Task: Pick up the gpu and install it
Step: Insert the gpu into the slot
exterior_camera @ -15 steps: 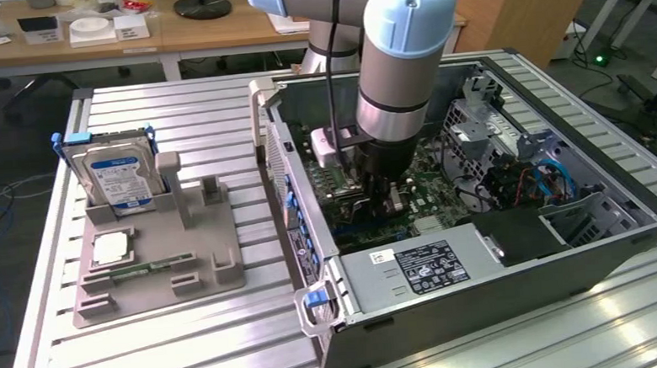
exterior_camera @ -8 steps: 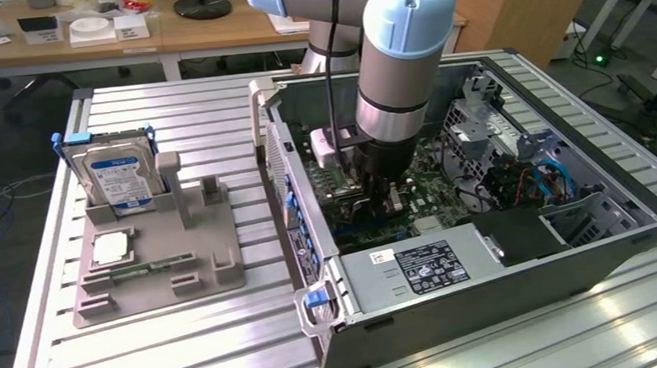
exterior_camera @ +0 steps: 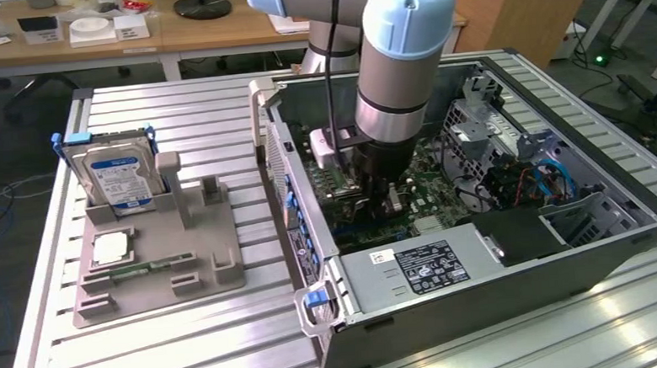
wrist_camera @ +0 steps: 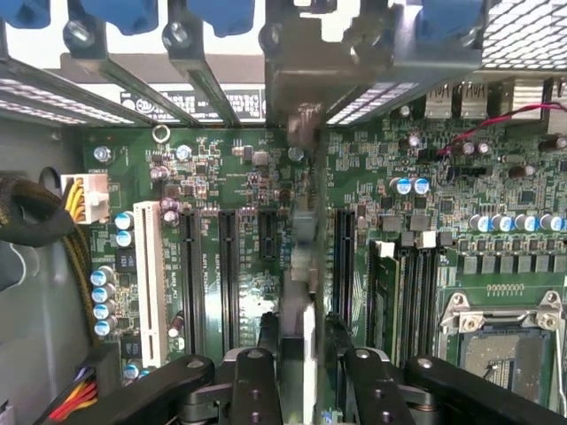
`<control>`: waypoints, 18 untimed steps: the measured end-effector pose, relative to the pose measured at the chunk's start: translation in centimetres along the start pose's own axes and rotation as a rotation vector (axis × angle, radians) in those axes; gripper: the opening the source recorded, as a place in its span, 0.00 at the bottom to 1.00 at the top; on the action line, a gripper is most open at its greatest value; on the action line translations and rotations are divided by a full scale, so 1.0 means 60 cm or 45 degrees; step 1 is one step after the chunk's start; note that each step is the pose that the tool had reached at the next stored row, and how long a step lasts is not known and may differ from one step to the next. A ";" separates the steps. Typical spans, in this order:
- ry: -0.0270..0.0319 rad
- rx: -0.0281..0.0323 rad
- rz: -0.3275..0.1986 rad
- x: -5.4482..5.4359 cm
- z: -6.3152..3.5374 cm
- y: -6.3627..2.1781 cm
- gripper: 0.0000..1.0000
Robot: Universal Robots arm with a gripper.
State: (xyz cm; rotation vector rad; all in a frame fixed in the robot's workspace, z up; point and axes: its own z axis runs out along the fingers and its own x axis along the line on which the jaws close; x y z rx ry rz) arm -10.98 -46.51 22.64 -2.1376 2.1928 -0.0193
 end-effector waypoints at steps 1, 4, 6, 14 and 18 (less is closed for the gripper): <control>-0.0003 0.0000 0.000 0.000 -0.001 0.000 0.35; -0.0007 0.0009 0.000 0.000 -0.006 0.000 0.35; -0.0009 0.0013 0.000 0.000 -0.009 -0.001 0.35; -0.0016 0.0044 -0.001 -0.002 -0.035 -0.002 0.35; -0.0015 0.0045 -0.001 -0.002 -0.048 -0.003 0.35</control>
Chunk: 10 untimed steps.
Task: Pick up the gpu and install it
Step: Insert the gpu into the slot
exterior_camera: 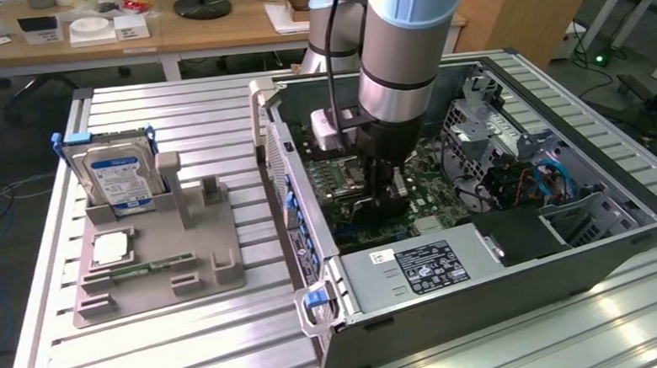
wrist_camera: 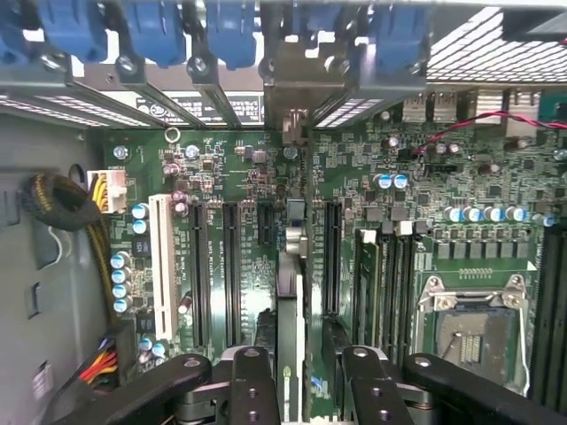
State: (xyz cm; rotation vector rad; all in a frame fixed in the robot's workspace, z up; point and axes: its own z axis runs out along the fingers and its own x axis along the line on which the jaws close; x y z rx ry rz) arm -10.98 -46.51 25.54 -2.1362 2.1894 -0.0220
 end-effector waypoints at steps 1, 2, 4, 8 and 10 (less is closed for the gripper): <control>0.0000 0.0001 0.000 0.000 -0.004 0.000 0.35; 0.0000 0.0003 0.000 0.000 -0.008 -0.001 0.35; -0.0002 0.0011 0.000 -0.001 -0.016 -0.001 0.35; 0.0000 0.0038 0.000 -0.002 -0.034 -0.002 0.35; -0.0002 0.0058 0.000 -0.002 -0.043 -0.003 0.35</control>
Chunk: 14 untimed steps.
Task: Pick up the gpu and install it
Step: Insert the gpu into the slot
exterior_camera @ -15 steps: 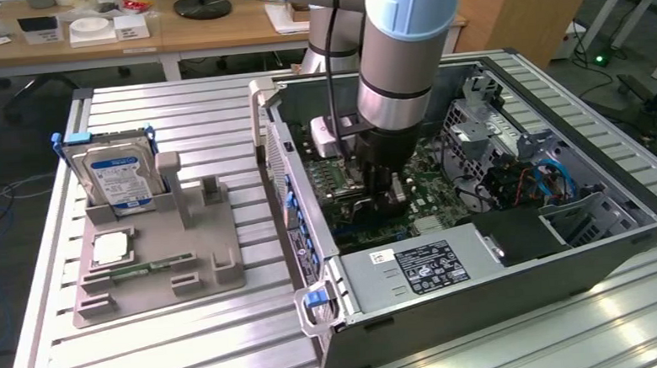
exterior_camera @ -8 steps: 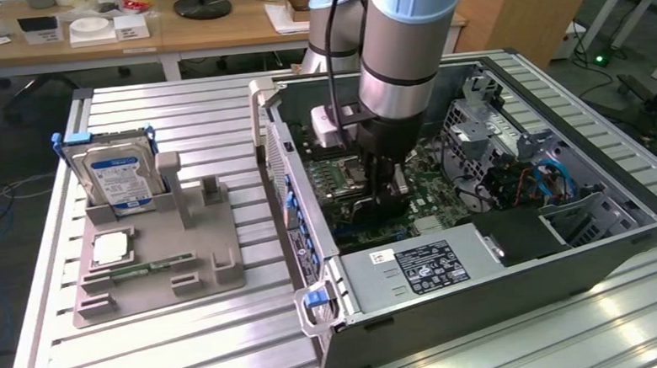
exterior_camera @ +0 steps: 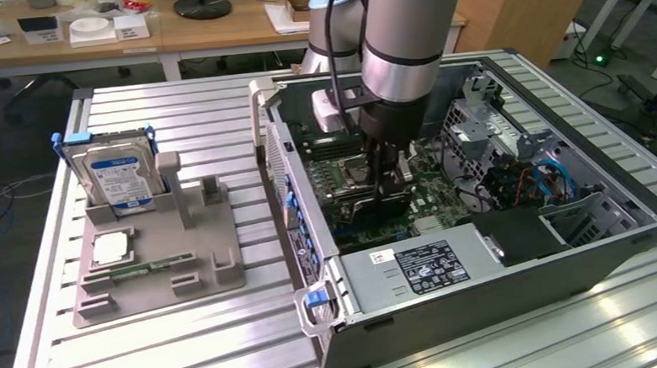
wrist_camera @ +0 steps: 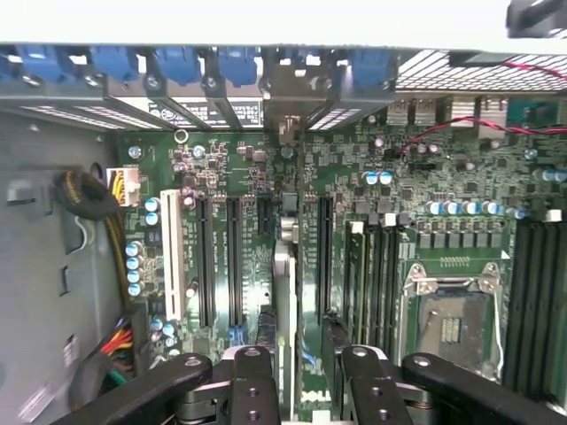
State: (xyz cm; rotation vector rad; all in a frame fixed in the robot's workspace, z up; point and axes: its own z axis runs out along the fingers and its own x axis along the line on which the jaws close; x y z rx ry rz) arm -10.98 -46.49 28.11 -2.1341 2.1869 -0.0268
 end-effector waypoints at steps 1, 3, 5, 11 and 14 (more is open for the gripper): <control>0.0000 0.0007 0.000 0.000 -0.005 0.000 0.35; -0.0001 0.0017 0.000 -0.001 -0.013 -0.001 0.35; 0.0002 0.0018 0.000 -0.001 -0.019 -0.001 0.35; 0.0000 0.0020 0.000 -0.001 -0.019 -0.001 0.27; 0.0000 0.0019 0.000 -0.001 -0.019 -0.001 0.15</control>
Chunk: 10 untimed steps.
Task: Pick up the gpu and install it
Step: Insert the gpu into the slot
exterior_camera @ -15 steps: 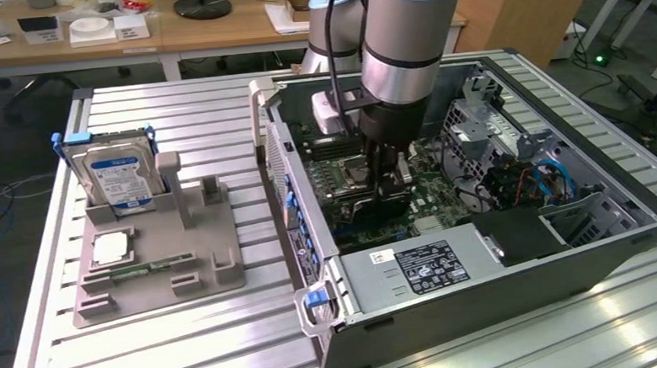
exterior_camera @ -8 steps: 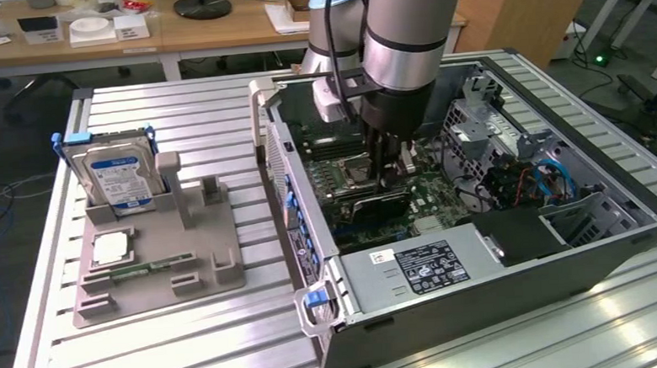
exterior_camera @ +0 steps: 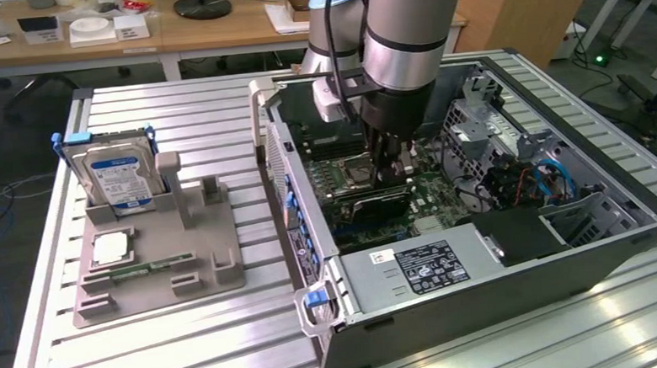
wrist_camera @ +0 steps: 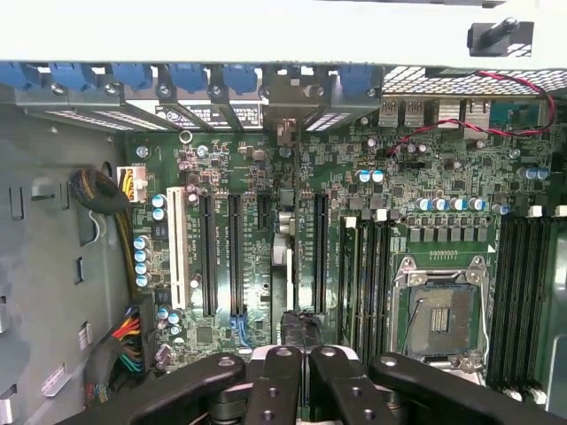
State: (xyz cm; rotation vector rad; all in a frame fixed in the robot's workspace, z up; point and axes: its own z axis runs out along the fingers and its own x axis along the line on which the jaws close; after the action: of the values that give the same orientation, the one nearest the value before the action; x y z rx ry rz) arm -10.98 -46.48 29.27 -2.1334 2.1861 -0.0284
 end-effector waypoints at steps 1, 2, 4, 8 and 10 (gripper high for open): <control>0.0000 0.0000 0.000 0.000 0.000 0.000 0.11; 0.0000 0.0000 0.000 0.000 0.000 0.000 0.11; -0.0001 0.0000 0.000 0.000 0.000 0.000 0.11; 0.0000 0.0000 0.000 0.000 0.000 0.000 0.11; 0.0000 0.0000 0.000 0.000 0.000 0.000 0.11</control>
State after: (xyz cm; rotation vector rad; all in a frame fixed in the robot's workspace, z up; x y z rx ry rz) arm -10.98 -46.48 29.27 -2.1334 2.1861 -0.0284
